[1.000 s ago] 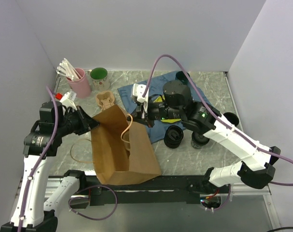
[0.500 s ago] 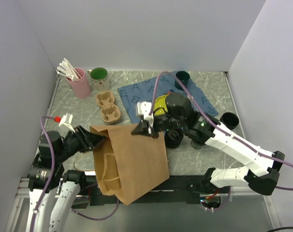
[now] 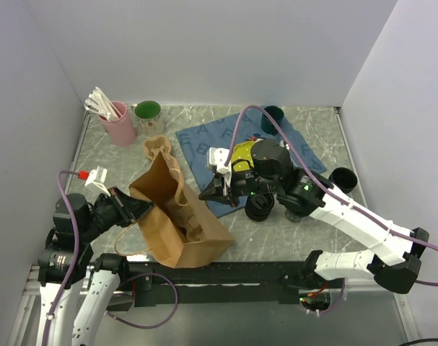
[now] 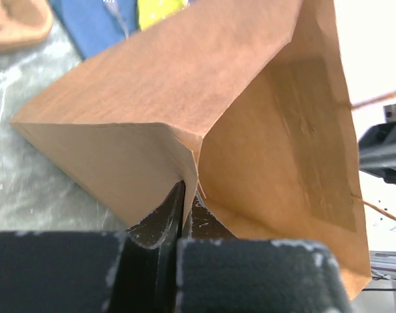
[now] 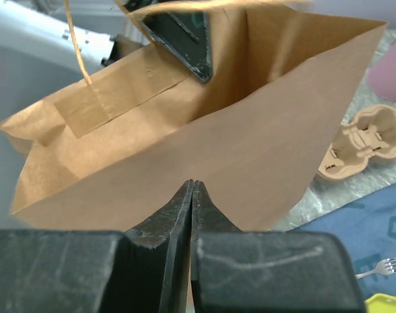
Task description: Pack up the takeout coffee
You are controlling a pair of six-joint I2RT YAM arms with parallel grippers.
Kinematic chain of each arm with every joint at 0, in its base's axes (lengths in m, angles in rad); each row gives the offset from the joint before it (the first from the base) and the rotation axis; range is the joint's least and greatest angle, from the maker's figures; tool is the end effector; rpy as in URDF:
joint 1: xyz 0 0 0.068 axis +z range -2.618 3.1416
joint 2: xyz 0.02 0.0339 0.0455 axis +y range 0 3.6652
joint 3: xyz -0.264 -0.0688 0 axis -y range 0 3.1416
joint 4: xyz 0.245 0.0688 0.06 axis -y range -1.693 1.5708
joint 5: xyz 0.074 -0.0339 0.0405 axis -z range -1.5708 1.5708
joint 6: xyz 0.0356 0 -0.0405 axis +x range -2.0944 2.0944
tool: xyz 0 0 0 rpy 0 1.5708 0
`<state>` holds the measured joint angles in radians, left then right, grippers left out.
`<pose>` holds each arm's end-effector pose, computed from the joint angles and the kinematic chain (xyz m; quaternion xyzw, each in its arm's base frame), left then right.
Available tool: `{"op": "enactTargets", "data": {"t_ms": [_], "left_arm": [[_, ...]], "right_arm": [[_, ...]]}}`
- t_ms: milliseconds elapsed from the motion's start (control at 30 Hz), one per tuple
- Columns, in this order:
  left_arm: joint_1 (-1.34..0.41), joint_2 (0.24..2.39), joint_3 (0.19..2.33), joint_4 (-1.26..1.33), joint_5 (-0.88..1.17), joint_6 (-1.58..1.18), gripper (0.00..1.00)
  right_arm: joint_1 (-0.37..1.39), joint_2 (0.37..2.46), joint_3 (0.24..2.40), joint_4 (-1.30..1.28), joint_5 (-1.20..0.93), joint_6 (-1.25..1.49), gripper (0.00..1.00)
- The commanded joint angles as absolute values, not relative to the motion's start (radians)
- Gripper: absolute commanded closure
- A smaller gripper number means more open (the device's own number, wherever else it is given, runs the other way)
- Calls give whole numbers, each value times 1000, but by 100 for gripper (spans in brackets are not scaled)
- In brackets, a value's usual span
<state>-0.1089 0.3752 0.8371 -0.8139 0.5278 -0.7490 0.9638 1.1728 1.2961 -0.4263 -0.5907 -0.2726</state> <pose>0.0629 -0.0249 0.3370 -0.1073 0.7984 -0.4243 0.4135 0.1276 0.2185 0.4156 -0.5872 0.5283 0.4126 0.4537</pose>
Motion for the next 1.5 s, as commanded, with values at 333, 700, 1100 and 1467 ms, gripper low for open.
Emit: {"op": "enactTargets", "data": {"t_ms": [333, 700, 1100, 1467], "left_arm": [[-110, 354, 864, -758, 589, -663, 98], [-110, 391, 911, -859, 551, -650, 73], [-109, 436, 1035, -856, 515, -762, 49], [-110, 550, 1253, -1032, 270, -649, 24]], "right_arm": [[956, 1088, 1307, -333, -419, -92, 57], [957, 1023, 1304, -446, -121, 121, 30], [956, 1150, 1594, -900, 60, 327, 30], [957, 1152, 1768, -1190, 236, 667, 35]]}}
